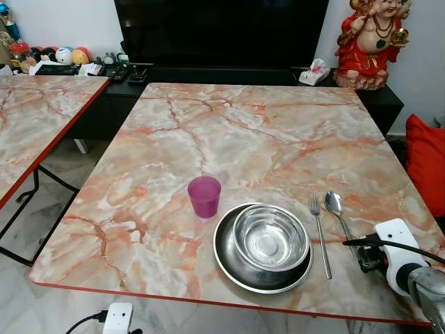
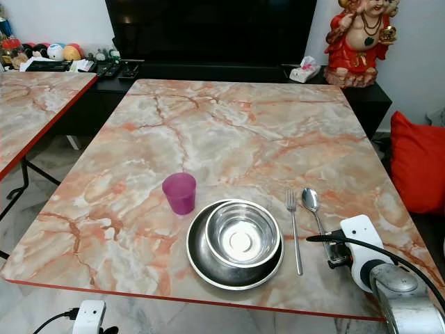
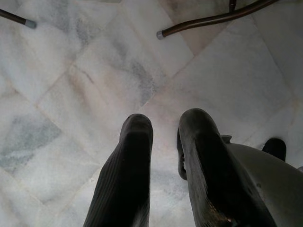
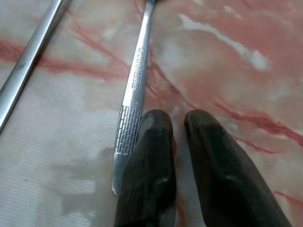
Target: Setting the table
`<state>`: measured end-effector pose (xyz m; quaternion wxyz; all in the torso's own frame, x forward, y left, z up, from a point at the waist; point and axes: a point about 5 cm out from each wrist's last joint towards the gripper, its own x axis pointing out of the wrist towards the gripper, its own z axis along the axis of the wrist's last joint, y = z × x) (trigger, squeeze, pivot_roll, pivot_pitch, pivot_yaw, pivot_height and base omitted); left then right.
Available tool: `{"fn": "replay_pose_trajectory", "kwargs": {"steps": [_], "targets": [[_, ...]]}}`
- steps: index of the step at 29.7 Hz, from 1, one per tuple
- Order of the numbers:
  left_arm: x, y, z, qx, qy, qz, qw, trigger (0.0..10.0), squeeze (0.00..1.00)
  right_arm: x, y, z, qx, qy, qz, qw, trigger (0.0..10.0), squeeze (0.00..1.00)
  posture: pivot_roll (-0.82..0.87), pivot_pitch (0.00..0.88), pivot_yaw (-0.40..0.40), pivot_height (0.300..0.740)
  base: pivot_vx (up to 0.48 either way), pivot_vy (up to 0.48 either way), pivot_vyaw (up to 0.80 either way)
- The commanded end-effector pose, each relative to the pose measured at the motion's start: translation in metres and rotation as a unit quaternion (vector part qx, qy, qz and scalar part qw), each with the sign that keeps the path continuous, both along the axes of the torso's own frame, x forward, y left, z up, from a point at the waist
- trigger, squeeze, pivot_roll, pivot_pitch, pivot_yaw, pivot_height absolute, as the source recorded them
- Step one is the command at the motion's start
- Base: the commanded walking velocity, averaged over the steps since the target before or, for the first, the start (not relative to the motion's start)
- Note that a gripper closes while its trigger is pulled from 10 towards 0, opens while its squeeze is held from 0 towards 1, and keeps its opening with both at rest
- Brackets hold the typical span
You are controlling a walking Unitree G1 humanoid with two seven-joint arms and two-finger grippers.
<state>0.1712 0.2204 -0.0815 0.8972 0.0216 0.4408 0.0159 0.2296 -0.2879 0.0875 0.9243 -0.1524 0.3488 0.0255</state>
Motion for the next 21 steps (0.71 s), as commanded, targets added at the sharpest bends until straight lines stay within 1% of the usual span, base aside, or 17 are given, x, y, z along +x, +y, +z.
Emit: {"fn": "replay_pose_trajectory", "kwargs": {"steps": [1,8,10,11,12,14,17,19,21], "targets": [[-0.001,0.0,0.0,0.004,0.004,-0.004,1.0,10.0,0.0,-0.001,0.006,0.0,0.004,0.002,0.009,1.0,10.0,0.0,0.01,0.009,0.015,0.74,0.0,0.0,0.0],[-0.001,0.001,0.0,0.004,0.003,-0.004,1.0,10.0,0.0,0.0,0.006,0.001,0.002,-0.002,0.009,1.0,10.0,0.0,0.01,0.008,0.015,0.74,0.0,0.0,0.0],[-0.001,0.0,0.0,0.004,0.002,-0.004,1.0,10.0,0.0,0.001,0.001,0.0,-0.011,-0.007,-0.005,1.0,10.0,0.0,0.01,0.008,0.015,0.74,0.0,0.0,0.0],[0.0,-0.001,0.0,0.003,0.002,-0.005,1.0,10.0,0.0,0.002,-0.005,0.001,-0.022,-0.02,-0.032,0.999,10.0,0.0,0.01,0.007,0.014,0.74,0.0,0.0,0.0],[0.0,-0.001,0.0,0.003,0.002,-0.005,1.0,10.0,0.0,0.002,-0.005,0.001,-0.022,-0.02,-0.032,0.999,10.0,0.0,0.01,0.007,0.014,0.74,0.0,0.0,0.0],[0.0,-0.001,0.0,0.003,0.001,-0.005,1.0,10.0,0.0,0.004,-0.012,0.001,-0.029,-0.035,-0.066,0.997,10.0,0.0,0.01,0.006,0.015,0.74,0.0,0.0,0.0],[0.0,-0.002,0.0,0.002,0.001,-0.006,1.0,10.0,0.0,0.005,-0.026,0.002,-0.039,-0.068,-0.116,0.99,10.0,0.0,0.02,0.006,0.014,0.74,0.0,0.0,0.0],[0.001,-0.001,0.0,0.003,0.001,-0.005,1.0,10.0,0.0,0.008,-0.033,0.006,-0.056,-0.104,-0.14,0.983,10.0,0.0,0.02,0.008,0.015,0.74,0.0,0.0,0.0],[0.0,-0.001,0.0,0.003,0.001,-0.005,1.0,10.0,0.0,0.012,-0.037,0.013,-0.055,-0.162,-0.165,0.971,10.0,0.0,0.02,0.007,0.016,0.74,0.0,0.0,0.0]]}}
